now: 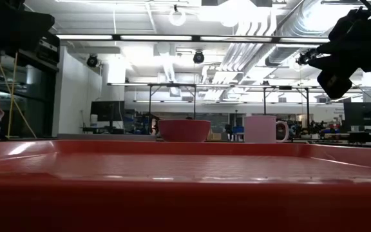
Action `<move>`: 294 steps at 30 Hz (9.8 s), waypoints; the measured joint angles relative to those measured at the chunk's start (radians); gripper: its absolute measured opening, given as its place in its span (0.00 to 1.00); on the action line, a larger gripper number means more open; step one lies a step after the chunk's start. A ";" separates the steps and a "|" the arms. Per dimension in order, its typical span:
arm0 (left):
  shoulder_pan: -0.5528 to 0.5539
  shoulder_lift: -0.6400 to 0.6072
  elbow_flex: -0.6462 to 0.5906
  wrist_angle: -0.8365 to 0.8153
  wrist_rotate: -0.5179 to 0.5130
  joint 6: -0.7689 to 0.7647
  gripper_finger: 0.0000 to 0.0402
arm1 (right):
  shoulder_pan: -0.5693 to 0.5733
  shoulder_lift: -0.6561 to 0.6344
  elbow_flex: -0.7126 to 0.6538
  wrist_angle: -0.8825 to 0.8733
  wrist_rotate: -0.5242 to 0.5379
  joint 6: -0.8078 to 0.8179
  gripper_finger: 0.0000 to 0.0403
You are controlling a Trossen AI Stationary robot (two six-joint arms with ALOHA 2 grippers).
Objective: Set up tray
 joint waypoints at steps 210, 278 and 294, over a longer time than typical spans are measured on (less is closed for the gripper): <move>1.047 1.169 1.074 -1.130 -0.312 -0.550 0.11 | 0.000 0.000 0.000 0.165 0.342 0.000 0.23; 0.586 0.571 0.285 0.002 -0.019 -0.535 0.11 | -0.001 0.001 0.000 0.051 0.866 -0.282 0.23; 0.504 0.385 0.285 -0.075 -0.072 -0.473 0.11 | -0.006 0.060 0.068 -0.062 0.873 -0.325 0.23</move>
